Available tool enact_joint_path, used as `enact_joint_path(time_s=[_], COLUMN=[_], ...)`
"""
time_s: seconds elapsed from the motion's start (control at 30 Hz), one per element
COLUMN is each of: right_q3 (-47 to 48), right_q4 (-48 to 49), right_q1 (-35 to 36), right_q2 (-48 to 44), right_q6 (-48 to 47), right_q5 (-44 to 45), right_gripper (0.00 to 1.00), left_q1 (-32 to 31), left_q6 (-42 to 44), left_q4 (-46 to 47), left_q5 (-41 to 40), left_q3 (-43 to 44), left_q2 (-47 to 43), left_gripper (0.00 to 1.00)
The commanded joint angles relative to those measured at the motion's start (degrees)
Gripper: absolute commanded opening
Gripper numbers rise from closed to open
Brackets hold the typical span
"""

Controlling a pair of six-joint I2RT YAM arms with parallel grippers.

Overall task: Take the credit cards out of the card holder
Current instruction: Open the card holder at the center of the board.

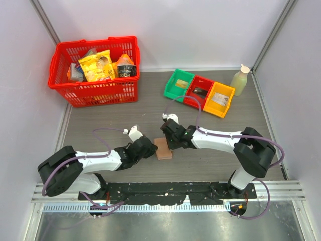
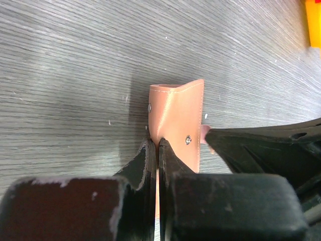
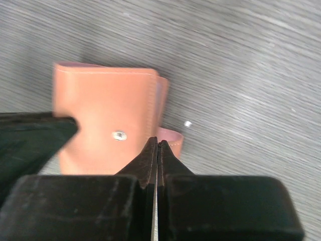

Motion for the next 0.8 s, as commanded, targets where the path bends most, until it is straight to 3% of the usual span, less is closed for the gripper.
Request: enact_joint_path(time_s=[0.0,0.17,0.33,0.47,0.67,0.77], right_q3=[-4.8,-11.1,-17.1,-19.2,-22.0,-24.5], right_q4=[-0.3,5.1,14.0,18.1,22.5,25.6], right_q1=[-3.0,-6.2,-8.1,-8.5,-9.8,-10.9], right_q2=[-4.7,-8.9,-12.6,-12.6,-12.9,-14.5], right_q6=[0.8,1.4,3.8,5.9,7.6,9.0], right_q5=[-0.4,-3.6,-8.9,-9.8,-10.7,-11.0], right_gripper=[0.01,0.01,0.29,0.38,0.38,0.30], left_q1=[0.7,1.8,1.9,2.1,2.0,2.2], left_q6=[2.7,3.7,6.5,7.8,9.4,10.8], left_q4=[-2.6,-3.1,-3.1,-3.2,-2.2,-3.0], left_q5=[-4.3,-3.2,-2.1,-1.0,-0.1,-0.1], left_q3=[-0.4,0.1,1.7,3.0,3.1,3.9], left_q2=[-0.6,0.0,1.0,2.2,3.0,3.4], left_gripper=[0.00,0.00,0.00,0.00,0.00,0.00])
